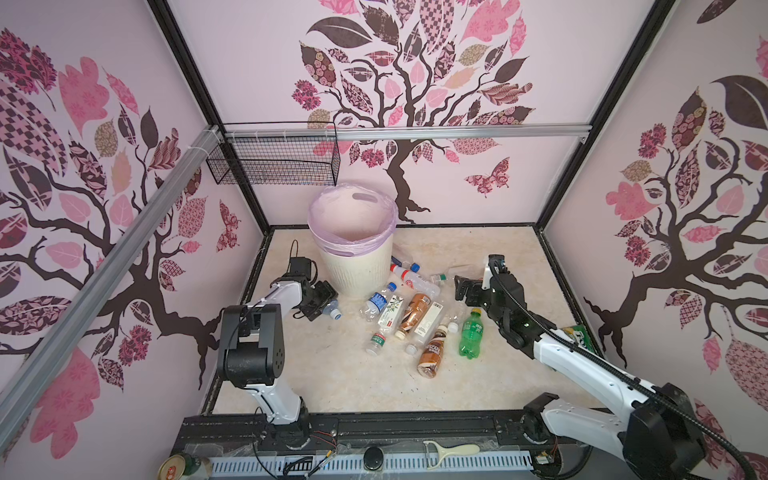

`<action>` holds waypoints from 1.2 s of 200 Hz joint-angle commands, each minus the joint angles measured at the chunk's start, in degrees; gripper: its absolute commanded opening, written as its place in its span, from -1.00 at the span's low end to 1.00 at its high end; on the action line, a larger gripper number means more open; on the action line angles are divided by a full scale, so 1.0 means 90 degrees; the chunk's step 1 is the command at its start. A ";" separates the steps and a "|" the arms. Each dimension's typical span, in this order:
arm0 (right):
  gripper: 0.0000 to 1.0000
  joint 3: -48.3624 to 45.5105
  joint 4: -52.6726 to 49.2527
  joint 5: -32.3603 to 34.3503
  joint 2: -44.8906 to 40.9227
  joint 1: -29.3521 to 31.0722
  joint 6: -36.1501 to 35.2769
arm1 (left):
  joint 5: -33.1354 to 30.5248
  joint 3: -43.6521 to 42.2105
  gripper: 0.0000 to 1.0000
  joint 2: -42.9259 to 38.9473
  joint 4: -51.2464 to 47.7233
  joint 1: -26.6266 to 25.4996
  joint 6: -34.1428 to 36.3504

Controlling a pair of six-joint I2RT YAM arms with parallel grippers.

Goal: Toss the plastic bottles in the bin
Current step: 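Lift the bottle with left gripper toward right gripper while right gripper approaches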

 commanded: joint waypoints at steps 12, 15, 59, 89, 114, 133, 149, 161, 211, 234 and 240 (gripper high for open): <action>0.99 -0.0046 0.0125 -0.0108 0.0011 0.0011 0.0079 | -0.0137 0.0048 0.51 -0.0162 0.0009 0.0046 0.0008; 0.99 -0.0043 0.0123 -0.0122 0.0006 0.0017 0.0076 | -0.0129 0.0031 0.49 -0.0185 0.0011 0.0042 0.0000; 0.99 -0.0023 0.0094 -0.0132 0.0022 0.0017 0.0102 | -0.0095 -0.0173 0.19 -0.0557 -0.0090 -0.0061 0.0024; 0.99 0.0001 0.0014 -0.0153 0.0012 0.0016 0.0118 | -0.0034 -0.0181 0.04 -0.0694 -0.0233 -0.0100 0.0092; 0.99 0.0110 -0.0162 -0.0322 -0.0054 0.0035 0.0135 | 0.0177 -0.0450 0.03 -0.1157 -0.0337 -0.0099 0.0168; 0.99 0.0265 -0.0321 -0.0242 -0.0030 0.0206 0.0093 | 0.0406 -0.0623 0.03 -0.1741 -0.0333 -0.0125 0.0308; 0.99 0.0453 -0.0442 -0.0171 0.0039 0.0495 -0.0076 | 0.0537 -0.0641 0.04 -0.2260 -0.0516 -0.0226 0.0401; 0.99 0.0630 -0.0540 -0.0357 0.0107 0.0679 -0.0071 | 0.0547 -0.0599 0.04 -0.2652 -0.0677 -0.0337 0.0403; 0.99 0.1392 -0.0343 -0.0809 0.0225 0.1881 0.0108 | 0.0754 -0.0282 0.03 -0.4375 -0.0508 -0.0860 0.0106; 0.99 0.1800 -0.0165 -0.1165 0.0388 0.2150 0.0333 | 0.0636 0.0050 0.03 -0.4794 -0.0296 -0.1192 0.0058; 0.99 0.1926 -0.0129 -0.1216 0.0451 0.2243 0.0358 | 0.0616 0.0122 0.03 -0.4844 -0.0207 -0.1250 0.0029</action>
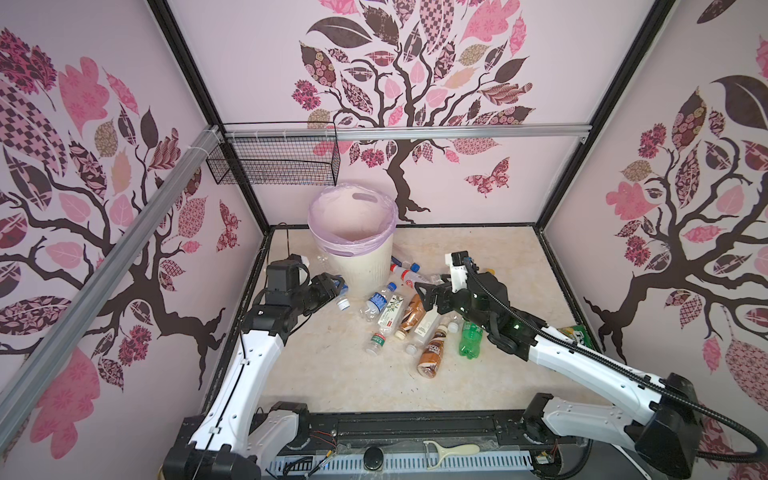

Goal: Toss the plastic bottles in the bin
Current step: 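Lift the bottle with left gripper toward right gripper while right gripper approaches, then grasp the bottle with right gripper while left gripper keeps holding it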

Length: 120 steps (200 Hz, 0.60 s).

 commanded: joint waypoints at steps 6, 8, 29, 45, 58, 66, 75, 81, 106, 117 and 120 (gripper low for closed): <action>0.99 0.0607 0.0221 -0.0399 0.0288 0.0268 0.0250 | -0.0015 0.0569 0.03 -0.0273 0.0424 -0.0271 -0.0125; 0.99 0.0641 0.0232 -0.0413 0.0310 0.0300 0.0252 | -0.0015 0.0589 0.03 -0.0270 0.0443 -0.0277 -0.0139; 0.99 0.1013 0.0320 -0.0516 0.0567 0.0520 0.0272 | 0.0121 0.0889 0.01 -0.0156 0.0697 -0.0326 -0.0351; 0.99 0.1257 0.0340 -0.0498 0.0817 0.0645 0.0245 | 0.0132 0.1174 0.00 0.0000 0.0788 -0.0465 -0.0486; 0.99 0.1453 0.0346 -0.0514 0.1013 0.0692 0.0224 | -0.0089 0.1420 -0.01 0.0113 0.0797 -0.0753 -0.0481; 0.99 0.1543 0.0389 -0.0517 0.1101 0.0730 0.0223 | -0.0243 0.1544 0.00 0.0185 0.0792 -0.0958 -0.0497; 0.99 0.1616 0.0489 -0.0507 0.1178 0.0770 0.0242 | -0.0415 0.1649 0.00 0.0259 0.0814 -0.1161 -0.0574; 0.99 0.1678 0.0544 -0.0513 0.1222 0.0777 0.0264 | -0.0489 0.1694 0.00 0.0320 0.0843 -0.1279 -0.0645; 0.99 0.1970 0.0610 -0.0430 0.1457 0.0800 0.0325 | -0.0751 0.1744 -0.02 0.0492 0.1037 -0.1621 -0.0990; 0.99 0.2006 0.0679 -0.0357 0.1505 0.0792 0.0330 | -0.0870 0.1781 -0.02 0.0553 0.1034 -0.1730 -0.1099; 0.99 0.1999 0.0711 -0.0332 0.1519 0.0794 0.0331 | -0.0897 0.1792 -0.02 0.0568 0.1042 -0.1758 -0.1121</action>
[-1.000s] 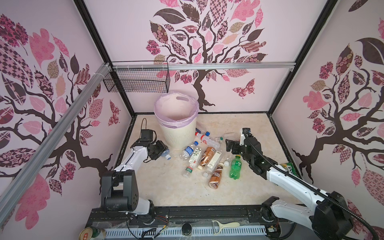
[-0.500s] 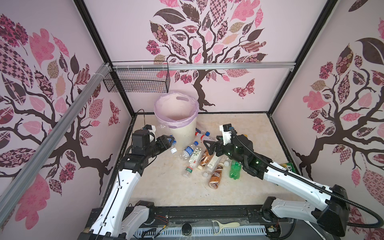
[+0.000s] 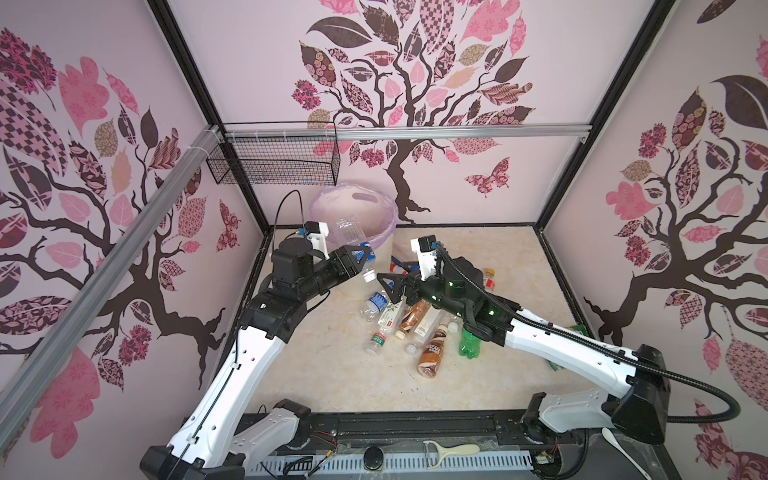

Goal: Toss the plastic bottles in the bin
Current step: 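Grasp the bottle with right gripper while left gripper keeps holding it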

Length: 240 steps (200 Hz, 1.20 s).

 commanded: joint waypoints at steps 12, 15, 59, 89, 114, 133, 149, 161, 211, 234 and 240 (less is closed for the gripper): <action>0.99 0.0342 0.0337 0.0224 0.0218 0.0040 0.0107 | -0.0530 0.0298 -0.02 0.0155 0.0272 -0.0278 -0.0468; 0.99 0.0351 0.0355 0.0245 0.0226 0.0038 0.0114 | -0.0569 0.0303 -0.02 0.0170 0.0274 -0.0296 -0.0502; 0.95 0.0342 0.0509 0.0289 0.0295 0.0056 0.0274 | -0.0746 0.0329 -0.03 0.0273 0.0383 -0.0363 -0.0902; 0.89 0.0340 0.0560 0.0331 0.0365 0.0066 0.0280 | -0.0865 0.0398 -0.03 0.0330 0.0503 -0.0493 -0.0991; 0.86 0.0412 0.0641 0.0275 0.0443 0.0105 0.0333 | -0.0975 0.0484 -0.03 0.0410 0.0460 -0.0615 -0.1007; 0.83 0.0469 0.0641 0.0351 0.0521 0.0127 0.0334 | -0.0975 0.0477 -0.03 0.0425 0.0501 -0.0675 -0.1077; 0.80 0.0471 0.0713 0.0397 0.0564 0.0125 0.0344 | -0.1015 0.0493 -0.03 0.0446 0.0508 -0.0738 -0.1097; 0.78 0.0494 0.0779 0.0380 0.0609 0.0129 0.0354 | -0.1027 0.0500 -0.03 0.0442 0.0487 -0.0770 -0.1104; 0.77 0.0594 0.0913 0.0431 0.0755 0.0125 0.0417 | -0.1068 0.0351 -0.03 0.0370 0.0538 -0.0821 -0.1265; 0.84 0.0661 0.0977 0.0483 0.0787 0.0127 0.0447 | -0.1077 0.0366 -0.03 0.0371 0.0532 -0.0836 -0.1311; 0.86 0.0679 0.0979 0.0476 0.0796 0.0125 0.0454 | -0.1078 0.0364 -0.03 0.0364 0.0529 -0.0833 -0.1312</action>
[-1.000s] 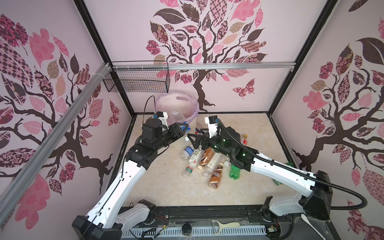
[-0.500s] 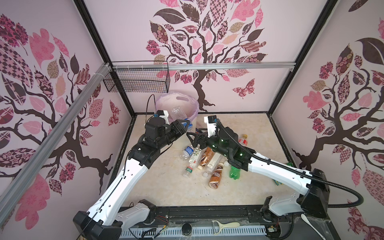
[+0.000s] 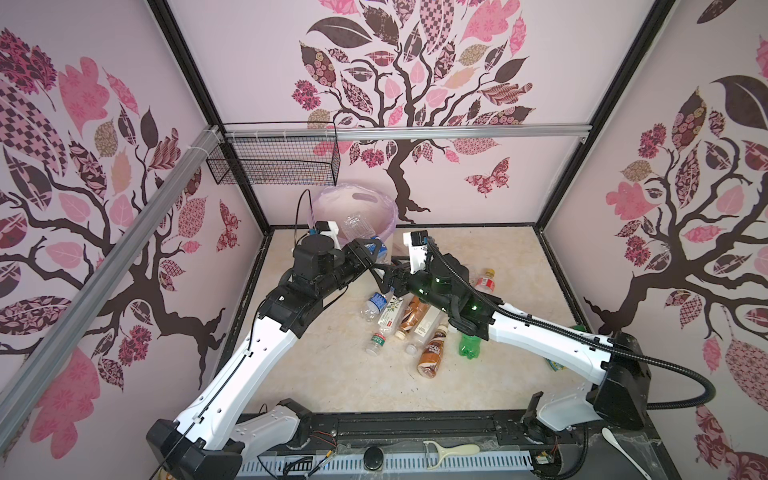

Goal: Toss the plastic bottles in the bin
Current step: 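Grasp the bottle with right gripper while left gripper keeps holding it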

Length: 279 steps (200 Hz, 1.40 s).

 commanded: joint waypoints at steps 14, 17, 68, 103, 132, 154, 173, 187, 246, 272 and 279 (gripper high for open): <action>0.90 0.0465 0.0279 0.0103 0.0173 0.0030 0.0099 | -0.0065 0.0138 -0.03 -0.0077 0.0131 -0.0067 -0.0094; 0.91 0.0471 0.0290 0.0103 0.0172 0.0030 0.0116 | -0.0073 0.0137 -0.03 -0.0082 0.0129 -0.0066 -0.0091; 0.91 0.0578 0.0334 0.0161 0.0273 0.0032 0.0146 | -0.0058 0.0098 -0.03 -0.0113 0.0188 -0.0081 -0.0222; 0.88 0.0509 0.0534 0.0111 0.0320 0.0037 0.0270 | -0.0010 0.0089 -0.03 -0.0098 0.0257 -0.0099 -0.0407; 0.82 0.0378 0.0767 0.0214 0.0305 0.0036 0.0278 | 0.0058 0.0069 -0.02 -0.0100 0.0421 -0.0108 -0.0690; 0.68 0.0186 0.1076 0.0255 0.0218 0.0030 0.0258 | 0.0068 0.0143 -0.02 -0.0103 0.0419 -0.0133 -0.0798; 0.55 0.0148 0.1113 0.0284 0.0198 0.0030 0.0229 | 0.0090 0.0184 -0.02 -0.0124 0.0426 -0.0132 -0.0886; 0.43 0.0129 0.1140 0.0289 0.0187 0.0030 0.0214 | 0.0099 0.0177 -0.02 -0.0122 0.0419 -0.0140 -0.0938; 0.13 -0.0049 0.1324 0.0278 0.0153 0.0030 0.0267 | 0.0127 0.0167 0.08 -0.0124 0.0466 -0.0157 -0.1135; 0.00 -0.0106 0.1370 0.0251 0.0141 0.0037 0.0280 | 0.0131 0.0194 0.12 -0.0116 0.0471 -0.0148 -0.1178; -0.02 -0.0118 0.1370 0.0250 0.0133 0.0031 0.0283 | 0.0131 0.0196 0.14 -0.0120 0.0468 -0.0152 -0.1180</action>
